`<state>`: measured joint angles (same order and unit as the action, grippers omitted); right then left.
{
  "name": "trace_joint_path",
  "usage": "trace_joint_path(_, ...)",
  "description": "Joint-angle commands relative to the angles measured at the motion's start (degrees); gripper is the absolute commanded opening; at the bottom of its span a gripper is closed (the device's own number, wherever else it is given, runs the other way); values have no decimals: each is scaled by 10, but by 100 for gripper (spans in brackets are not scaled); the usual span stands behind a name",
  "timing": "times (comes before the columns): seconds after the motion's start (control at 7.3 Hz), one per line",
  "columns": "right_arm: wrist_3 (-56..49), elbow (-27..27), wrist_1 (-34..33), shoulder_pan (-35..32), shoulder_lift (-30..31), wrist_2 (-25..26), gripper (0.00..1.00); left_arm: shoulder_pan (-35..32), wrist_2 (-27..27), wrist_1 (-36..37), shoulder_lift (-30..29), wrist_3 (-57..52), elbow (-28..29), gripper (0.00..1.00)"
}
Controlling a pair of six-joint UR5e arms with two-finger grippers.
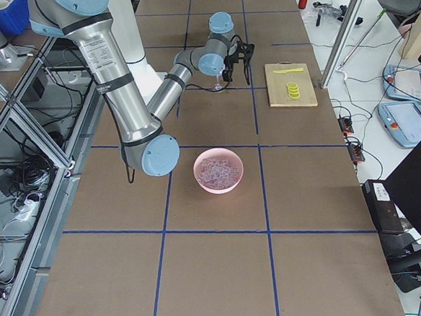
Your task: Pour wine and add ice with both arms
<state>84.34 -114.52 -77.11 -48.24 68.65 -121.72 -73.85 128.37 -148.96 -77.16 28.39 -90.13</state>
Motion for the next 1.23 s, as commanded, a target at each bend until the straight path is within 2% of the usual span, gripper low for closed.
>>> trace_joint_path(0.0,-186,0,-1,-69,95,-27,100,-4,-29,54,-2,-58,-19,100)
trace_joint_path(0.27,-335,2,-23,-117,154,-28,100,-9,-29,138,-6,-101,-59,100)
trace_joint_path(0.55,-491,4,-87,-202,183,-81,100,-34,-25,269,-32,-148,-114,100)
trace_joint_path(0.68,-554,4,-111,-226,197,-85,100,-60,-22,339,-68,-179,-125,100)
trace_joint_path(0.96,-653,20,-117,-275,231,-96,100,-124,-22,505,-154,-256,-133,100)
trace_joint_path(1.1,-694,33,-118,-300,237,-109,100,-130,-17,526,-155,-264,-133,100)
